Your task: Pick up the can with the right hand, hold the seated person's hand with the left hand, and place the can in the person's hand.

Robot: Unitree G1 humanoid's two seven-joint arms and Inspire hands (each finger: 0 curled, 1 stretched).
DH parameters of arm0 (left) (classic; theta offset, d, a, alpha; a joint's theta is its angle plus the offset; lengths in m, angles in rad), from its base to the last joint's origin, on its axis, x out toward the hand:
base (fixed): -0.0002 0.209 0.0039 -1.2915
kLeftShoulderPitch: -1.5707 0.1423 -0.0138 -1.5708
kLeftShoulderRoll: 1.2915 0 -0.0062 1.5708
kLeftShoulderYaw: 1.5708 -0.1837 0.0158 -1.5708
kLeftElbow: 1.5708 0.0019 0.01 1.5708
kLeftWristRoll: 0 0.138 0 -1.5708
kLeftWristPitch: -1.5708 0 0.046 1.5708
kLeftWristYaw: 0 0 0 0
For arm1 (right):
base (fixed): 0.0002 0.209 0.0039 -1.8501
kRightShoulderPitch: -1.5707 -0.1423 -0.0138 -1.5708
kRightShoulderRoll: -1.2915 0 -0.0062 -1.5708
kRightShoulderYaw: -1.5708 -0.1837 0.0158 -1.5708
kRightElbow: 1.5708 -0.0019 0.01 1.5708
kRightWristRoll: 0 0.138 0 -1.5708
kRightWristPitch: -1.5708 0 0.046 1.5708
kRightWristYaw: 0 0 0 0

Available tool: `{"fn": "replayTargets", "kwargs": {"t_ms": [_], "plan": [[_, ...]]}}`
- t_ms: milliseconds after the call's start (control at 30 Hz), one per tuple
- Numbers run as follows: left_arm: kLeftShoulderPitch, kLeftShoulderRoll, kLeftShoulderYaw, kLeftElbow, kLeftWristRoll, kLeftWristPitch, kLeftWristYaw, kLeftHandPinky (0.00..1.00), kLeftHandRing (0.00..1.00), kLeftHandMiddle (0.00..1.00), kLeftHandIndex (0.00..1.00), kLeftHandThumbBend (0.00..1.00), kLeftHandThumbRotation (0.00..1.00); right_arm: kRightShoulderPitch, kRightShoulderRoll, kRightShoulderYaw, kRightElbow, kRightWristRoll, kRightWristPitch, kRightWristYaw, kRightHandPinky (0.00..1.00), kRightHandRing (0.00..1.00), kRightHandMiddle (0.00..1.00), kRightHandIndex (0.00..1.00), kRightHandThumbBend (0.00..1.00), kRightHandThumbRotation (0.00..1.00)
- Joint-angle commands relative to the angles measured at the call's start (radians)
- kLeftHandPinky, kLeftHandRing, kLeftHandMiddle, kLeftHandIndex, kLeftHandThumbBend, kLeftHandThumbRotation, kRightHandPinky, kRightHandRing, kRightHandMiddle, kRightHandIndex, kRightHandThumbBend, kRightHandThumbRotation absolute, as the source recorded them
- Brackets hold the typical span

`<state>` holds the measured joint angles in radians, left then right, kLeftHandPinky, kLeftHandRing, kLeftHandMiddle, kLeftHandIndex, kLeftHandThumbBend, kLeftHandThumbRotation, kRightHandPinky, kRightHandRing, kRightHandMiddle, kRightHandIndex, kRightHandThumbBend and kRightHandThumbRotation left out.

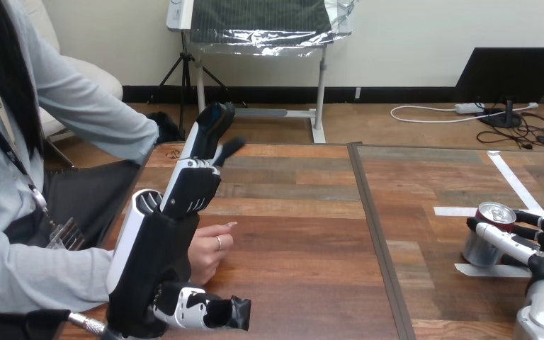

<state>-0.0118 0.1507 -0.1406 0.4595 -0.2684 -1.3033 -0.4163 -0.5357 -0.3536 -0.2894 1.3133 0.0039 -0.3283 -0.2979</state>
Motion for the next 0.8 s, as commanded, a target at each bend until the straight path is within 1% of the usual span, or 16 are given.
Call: {"fn": "replayTargets", "kwargs": {"t_ms": [0,167,267,400,600,767], "plan": [[-0.066,0.000,-0.001,0.002,-0.019,-0.006,-0.003,0.86,0.99,1.00,0.99,1.00,0.70,-0.078,0.020,-0.012,-0.006,0.016,-0.015,-0.004,0.41,0.48,0.55,0.55,0.81,0.00],[-0.059,0.009,-0.013,-0.010,-0.035,0.013,-0.014,0.88,1.00,1.00,1.00,1.00,0.67,-0.079,0.023,-0.019,-0.009,0.025,-0.027,-0.003,0.41,0.47,0.55,0.55,0.79,0.00],[-0.061,0.004,-0.002,-0.001,-0.024,0.002,-0.011,0.88,1.00,1.00,1.00,1.00,0.67,-0.079,0.025,-0.021,-0.011,0.031,-0.033,-0.003,0.40,0.47,0.54,0.54,0.79,0.00],[-0.054,-0.001,0.009,-0.006,-0.009,0.011,-0.003,0.89,1.00,1.00,1.00,1.00,0.67,-0.079,0.028,-0.019,-0.016,0.037,-0.048,-0.003,0.41,0.47,0.54,0.54,0.78,0.00],[-0.049,-0.004,0.008,-0.010,-0.012,0.021,-0.002,0.88,1.00,1.00,1.00,1.00,0.68,-0.079,0.034,-0.015,-0.025,0.044,-0.077,-0.005,0.41,0.48,0.54,0.54,0.78,0.00],[-0.046,0.001,0.008,-0.011,-0.008,0.027,-0.006,0.88,1.00,1.00,0.99,1.00,0.68,-0.081,0.034,-0.009,-0.029,0.040,-0.089,-0.004,0.40,0.47,0.53,0.54,0.77,0.00]]}}
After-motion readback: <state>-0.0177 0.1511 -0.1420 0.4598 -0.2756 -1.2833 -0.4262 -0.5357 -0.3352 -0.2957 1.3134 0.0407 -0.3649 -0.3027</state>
